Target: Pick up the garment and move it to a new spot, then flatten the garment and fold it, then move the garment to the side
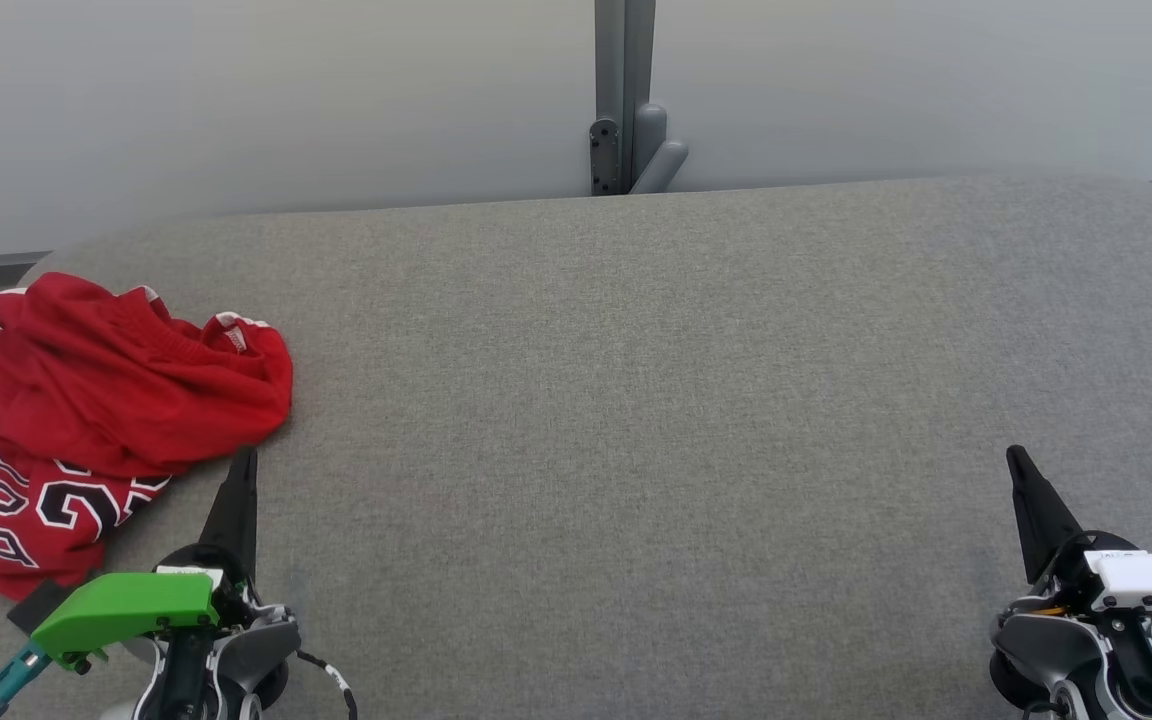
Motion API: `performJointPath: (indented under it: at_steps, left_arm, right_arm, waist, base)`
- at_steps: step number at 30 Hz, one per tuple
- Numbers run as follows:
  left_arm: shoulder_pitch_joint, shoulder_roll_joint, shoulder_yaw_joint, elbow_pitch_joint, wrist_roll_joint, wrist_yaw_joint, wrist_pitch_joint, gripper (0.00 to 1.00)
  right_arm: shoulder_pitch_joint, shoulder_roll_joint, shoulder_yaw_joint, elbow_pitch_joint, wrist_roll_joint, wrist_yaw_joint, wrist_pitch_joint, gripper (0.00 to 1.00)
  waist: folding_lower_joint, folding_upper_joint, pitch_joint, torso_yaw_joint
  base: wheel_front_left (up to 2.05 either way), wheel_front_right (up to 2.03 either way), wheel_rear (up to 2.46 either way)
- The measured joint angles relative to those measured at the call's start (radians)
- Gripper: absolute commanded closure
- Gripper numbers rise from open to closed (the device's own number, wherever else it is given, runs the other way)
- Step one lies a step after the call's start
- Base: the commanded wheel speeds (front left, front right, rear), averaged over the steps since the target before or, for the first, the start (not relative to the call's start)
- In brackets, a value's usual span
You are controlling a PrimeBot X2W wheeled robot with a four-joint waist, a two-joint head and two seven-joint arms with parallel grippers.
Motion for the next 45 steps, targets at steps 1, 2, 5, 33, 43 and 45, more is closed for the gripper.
performJointPath:
  at_steps: [1, 2, 5, 33, 43, 45]
  left_arm:
    - [0.000, 0.000, 0.000, 0.000, 0.000, 0.000, 0.000, 1.00]
    - [0.000, 0.000, 0.000, 0.000, 0.000, 0.000, 0.000, 1.00]
    - [0.000, 0.000, 0.000, 0.000, 0.000, 0.000, 0.000, 1.00]
    - [0.000, 0.000, 0.000, 0.000, 0.000, 0.000, 0.000, 1.00]
    - [0.064, -0.011, -0.012, 0.061, 0.000, 0.005, -0.001, 0.00]
    - [0.064, -0.011, -0.018, 0.058, 0.000, 0.005, -0.007, 0.00]
  right_arm:
    - [0.000, 0.000, 0.000, 0.000, 0.000, 0.000, 0.000, 1.00]
    - [0.000, 0.000, 0.000, 0.000, 0.000, 0.000, 0.000, 1.00]
    - [0.000, 0.000, 0.000, 0.000, 0.000, 0.000, 0.000, 1.00]
    - [0.000, 0.000, 0.000, 0.000, 0.000, 0.000, 0.000, 1.00]
    - [0.047, 0.022, 0.010, 0.059, 0.000, 0.000, -0.004, 0.00]
    - [0.047, 0.022, 0.019, 0.057, 0.000, 0.000, -0.011, 0.00]
  waist:
    - [0.0000, 0.0000, 0.000, 0.000]
    - [0.0000, 0.0000, 0.000, 0.000]
    - [0.0000, 0.0000, 0.000, 0.000]
    - [0.0000, 0.0000, 0.000, 0.000]
    - [0.0000, 0.0000, 0.000, 0.000]
    - [0.0000, 0.0000, 0.000, 0.000]
  base:
    - [0.00, 0.00, 0.00]
    - [0.00, 0.00, 0.00]
    - [0.00, 0.00, 0.00]
    - [0.00, 0.00, 0.00]
    - [0.00, 0.00, 0.00]
    - [0.00, 0.00, 0.00]
